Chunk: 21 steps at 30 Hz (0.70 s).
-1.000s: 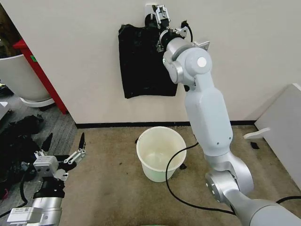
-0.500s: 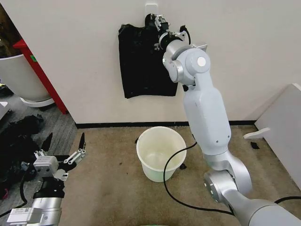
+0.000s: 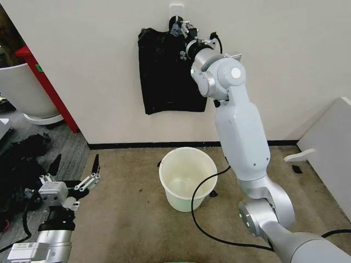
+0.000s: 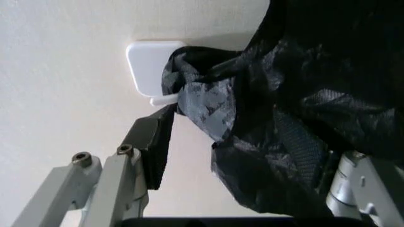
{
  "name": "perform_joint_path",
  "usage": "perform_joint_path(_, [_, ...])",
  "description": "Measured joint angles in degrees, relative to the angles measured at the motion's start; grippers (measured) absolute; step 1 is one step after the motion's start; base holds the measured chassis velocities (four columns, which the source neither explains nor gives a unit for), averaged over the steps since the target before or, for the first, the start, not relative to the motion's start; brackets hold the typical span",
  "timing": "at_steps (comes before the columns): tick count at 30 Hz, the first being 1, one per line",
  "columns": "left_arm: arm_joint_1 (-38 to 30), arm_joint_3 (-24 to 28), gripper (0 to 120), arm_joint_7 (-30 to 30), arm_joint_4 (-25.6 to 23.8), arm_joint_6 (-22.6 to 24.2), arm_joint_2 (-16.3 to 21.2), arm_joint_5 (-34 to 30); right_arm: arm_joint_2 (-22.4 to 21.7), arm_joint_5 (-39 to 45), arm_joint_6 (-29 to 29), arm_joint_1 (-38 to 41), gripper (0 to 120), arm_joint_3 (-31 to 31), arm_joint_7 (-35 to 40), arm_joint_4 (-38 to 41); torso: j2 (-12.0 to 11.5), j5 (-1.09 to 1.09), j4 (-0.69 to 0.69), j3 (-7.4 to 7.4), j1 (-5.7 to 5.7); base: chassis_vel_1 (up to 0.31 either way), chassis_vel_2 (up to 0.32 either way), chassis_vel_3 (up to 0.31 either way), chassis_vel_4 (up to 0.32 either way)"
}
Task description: Place the garbage bag over the trash bin.
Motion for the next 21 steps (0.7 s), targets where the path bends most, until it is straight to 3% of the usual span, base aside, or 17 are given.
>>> perform_joint_path(8, [0.1,-0.1,100,0.1,-0.1,-0.4,0.0,0.0,-0.2,-2.7,-0.9,0.1,57,-0.1,-2.2,-1.5,0.0,0.00,0.00,0.00,0.00,0.000,0.000,0.000,0.000])
perform_joint_path(21, [-0.1,-0.1,100,0.1,0.4,-1.0,-0.1,0.0,-0.3,-4.6,-1.0,0.2,11,-0.7,-2.9,-2.0,0.0,0.00,0.00,0.00,0.00,0.000,0.000,0.000,0.000])
